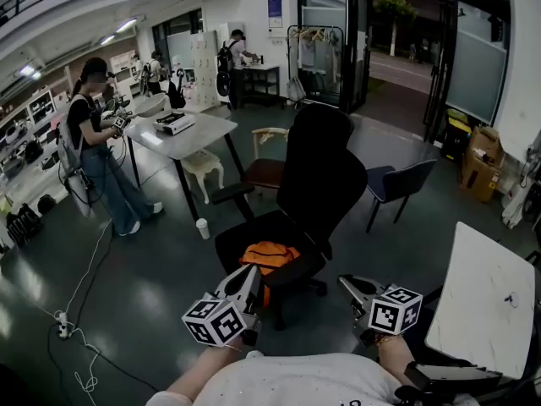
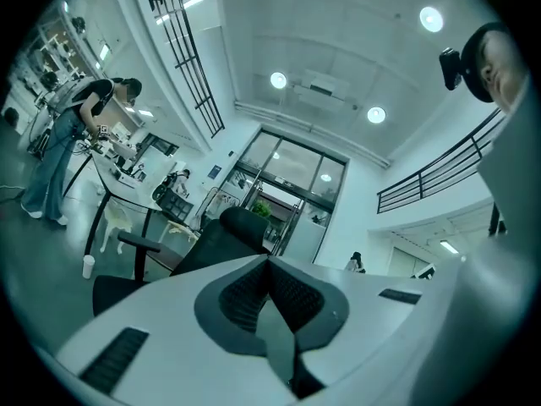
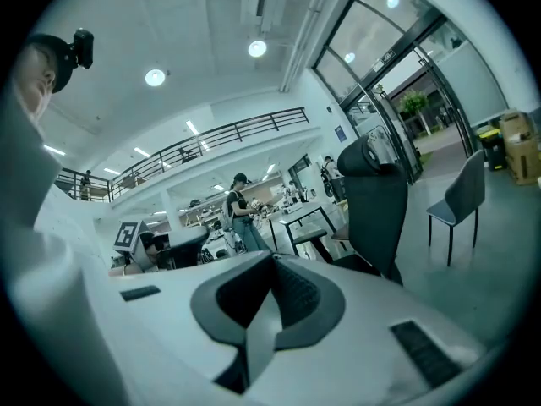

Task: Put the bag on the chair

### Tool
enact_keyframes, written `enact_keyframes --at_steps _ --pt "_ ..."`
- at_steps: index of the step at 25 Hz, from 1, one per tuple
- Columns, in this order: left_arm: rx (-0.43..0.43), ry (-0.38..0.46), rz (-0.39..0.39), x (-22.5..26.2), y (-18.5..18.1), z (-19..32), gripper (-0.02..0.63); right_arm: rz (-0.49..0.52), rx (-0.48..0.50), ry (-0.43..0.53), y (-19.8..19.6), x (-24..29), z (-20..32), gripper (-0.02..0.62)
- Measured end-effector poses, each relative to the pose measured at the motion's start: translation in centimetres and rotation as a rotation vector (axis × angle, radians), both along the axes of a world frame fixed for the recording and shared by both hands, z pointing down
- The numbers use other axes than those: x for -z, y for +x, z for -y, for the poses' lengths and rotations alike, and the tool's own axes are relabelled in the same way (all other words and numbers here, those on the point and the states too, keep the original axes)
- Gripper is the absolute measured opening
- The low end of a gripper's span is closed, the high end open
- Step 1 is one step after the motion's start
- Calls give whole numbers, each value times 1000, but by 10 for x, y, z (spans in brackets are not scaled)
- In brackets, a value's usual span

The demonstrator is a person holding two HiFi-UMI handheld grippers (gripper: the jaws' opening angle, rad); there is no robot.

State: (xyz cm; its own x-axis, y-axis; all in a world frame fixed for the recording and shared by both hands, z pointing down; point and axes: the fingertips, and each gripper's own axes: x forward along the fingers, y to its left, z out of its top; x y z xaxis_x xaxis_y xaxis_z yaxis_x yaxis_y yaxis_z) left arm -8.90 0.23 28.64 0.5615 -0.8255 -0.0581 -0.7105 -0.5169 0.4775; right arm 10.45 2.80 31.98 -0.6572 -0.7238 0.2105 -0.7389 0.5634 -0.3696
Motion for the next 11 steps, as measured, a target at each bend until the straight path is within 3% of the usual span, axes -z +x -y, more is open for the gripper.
enact_keyframes --at_steps 6,11 --pt "58 -43 16 -24 2 -42 0 -39 -25 -2 28 -20 -43 5" --pt "52 -53 34 -34 12 -66 0 -11 -64 25 63 -11 -61 5"
